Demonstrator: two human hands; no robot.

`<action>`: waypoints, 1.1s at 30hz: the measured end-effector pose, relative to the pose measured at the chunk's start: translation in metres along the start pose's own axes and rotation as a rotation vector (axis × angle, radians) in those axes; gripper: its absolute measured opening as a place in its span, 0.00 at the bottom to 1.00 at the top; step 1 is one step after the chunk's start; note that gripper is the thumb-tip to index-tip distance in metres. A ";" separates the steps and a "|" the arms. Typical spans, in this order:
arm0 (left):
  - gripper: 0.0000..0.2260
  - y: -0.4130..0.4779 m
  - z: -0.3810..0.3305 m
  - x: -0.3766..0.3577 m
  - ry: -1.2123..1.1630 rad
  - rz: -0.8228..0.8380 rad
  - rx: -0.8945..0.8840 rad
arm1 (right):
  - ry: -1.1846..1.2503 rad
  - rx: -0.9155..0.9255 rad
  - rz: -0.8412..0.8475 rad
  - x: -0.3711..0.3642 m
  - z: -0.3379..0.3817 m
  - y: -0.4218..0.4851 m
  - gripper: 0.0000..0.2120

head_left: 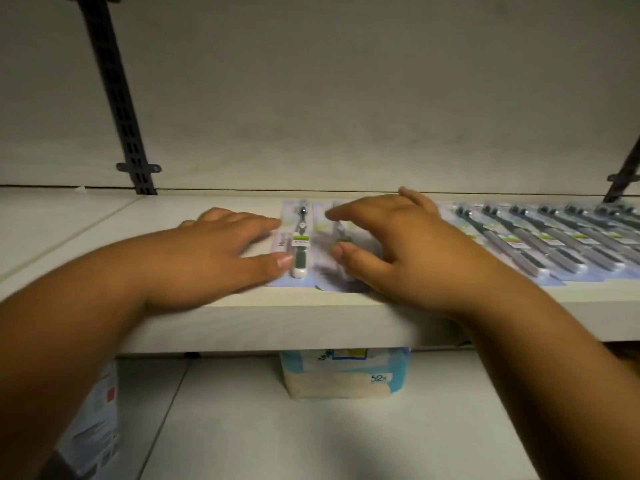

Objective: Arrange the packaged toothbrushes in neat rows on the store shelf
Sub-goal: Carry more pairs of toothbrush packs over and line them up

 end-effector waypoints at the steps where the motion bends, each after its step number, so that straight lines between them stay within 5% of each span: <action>1: 0.39 0.000 -0.001 0.000 -0.015 -0.023 -0.008 | -0.008 0.023 0.006 -0.001 0.001 -0.001 0.30; 10: 0.39 -0.015 -0.001 0.013 -0.226 -0.220 -0.197 | 0.172 0.232 -0.081 0.013 0.020 -0.005 0.29; 18: 0.37 -0.146 0.048 0.042 -0.283 -0.413 -0.348 | 0.326 0.485 -0.248 0.014 0.148 0.009 0.28; 28: 0.38 -0.467 0.233 0.052 -0.381 -0.656 -0.028 | 0.566 0.941 -0.447 -0.036 0.413 0.060 0.31; 33: 0.40 -0.571 0.290 0.058 -0.346 -0.684 0.139 | 0.747 0.937 -0.467 -0.047 0.500 0.104 0.30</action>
Point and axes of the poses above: each hand's wrist, its own y-axis towards the middle knuckle, its own x-axis out of the back of the hand, z = x × y, the point moved 2 cm from there along y, towards the middle knuckle, and after that the axes turned 7 degrees about z, right-handed, at the moved point
